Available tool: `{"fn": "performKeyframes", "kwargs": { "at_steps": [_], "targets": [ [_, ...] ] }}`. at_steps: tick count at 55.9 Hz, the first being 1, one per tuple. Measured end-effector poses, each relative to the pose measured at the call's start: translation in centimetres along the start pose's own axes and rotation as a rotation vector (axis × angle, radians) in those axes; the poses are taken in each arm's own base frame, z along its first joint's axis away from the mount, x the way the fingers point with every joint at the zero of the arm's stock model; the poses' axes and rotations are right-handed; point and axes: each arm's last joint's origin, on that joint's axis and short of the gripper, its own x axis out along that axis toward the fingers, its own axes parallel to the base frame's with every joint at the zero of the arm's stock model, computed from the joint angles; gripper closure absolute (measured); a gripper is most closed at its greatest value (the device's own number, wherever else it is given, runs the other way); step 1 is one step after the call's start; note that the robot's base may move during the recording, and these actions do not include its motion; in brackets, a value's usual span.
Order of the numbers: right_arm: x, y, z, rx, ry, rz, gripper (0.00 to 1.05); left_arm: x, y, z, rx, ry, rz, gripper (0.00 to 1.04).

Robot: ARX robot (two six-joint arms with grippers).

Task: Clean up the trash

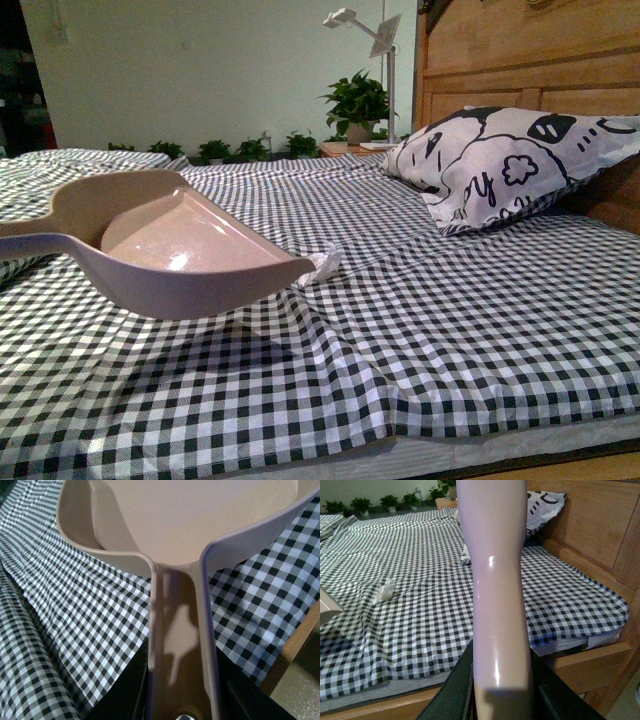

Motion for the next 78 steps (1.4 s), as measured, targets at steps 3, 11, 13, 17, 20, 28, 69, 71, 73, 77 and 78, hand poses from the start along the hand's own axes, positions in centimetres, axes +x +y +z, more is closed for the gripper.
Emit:
{"fn": "performKeyframes", "kwargs": {
  "at_steps": [3, 11, 13, 17, 20, 28, 69, 71, 73, 77, 78],
  "targets": [
    [0.0, 0.0, 0.0, 0.0, 0.0, 0.0, 0.84, 0.9, 0.3, -0.4, 0.001, 0.008, -0.016, 0.76],
    [0.0, 0.0, 0.0, 0.0, 0.0, 0.0, 0.84, 2.7, 1.2, -1.1, 0.004, 0.011, -0.033, 0.76],
    [0.0, 0.0, 0.0, 0.0, 0.0, 0.0, 0.84, 3.0, 1.5, -1.2, 0.004, 0.008, -0.034, 0.76],
    [0.0, 0.0, 0.0, 0.0, 0.0, 0.0, 0.84, 3.7, 2.1, -1.5, 0.002, 0.001, -0.033, 0.76],
    [0.0, 0.0, 0.0, 0.0, 0.0, 0.0, 0.84, 4.3, 2.7, -1.7, 0.0, -0.001, -0.035, 0.76],
    [0.0, 0.0, 0.0, 0.0, 0.0, 0.0, 0.84, 5.2, 3.1, -2.2, -0.011, 0.0, -0.051, 0.76],
    [0.0, 0.0, 0.0, 0.0, 0.0, 0.0, 0.84, 9.7, 3.5, -1.6, 0.022, -0.025, -0.102, 0.76],
    [0.0, 0.0, 0.0, 0.0, 0.0, 0.0, 0.84, 9.9, 3.4, -1.7, 0.022, -0.02, -0.106, 0.76],
    [0.0, 0.0, 0.0, 0.0, 0.0, 0.0, 0.84, 10.0, 3.4, -1.8, 0.021, -0.016, -0.108, 0.76],
    [0.0, 0.0, 0.0, 0.0, 0.0, 0.0, 0.84, 10.4, 3.1, -1.9, 0.018, -0.013, -0.117, 0.76],
    [0.0, 0.0, 0.0, 0.0, 0.0, 0.0, 0.84, 10.5, 3.1, -1.9, 0.019, -0.013, -0.116, 0.76]
  ]
}}
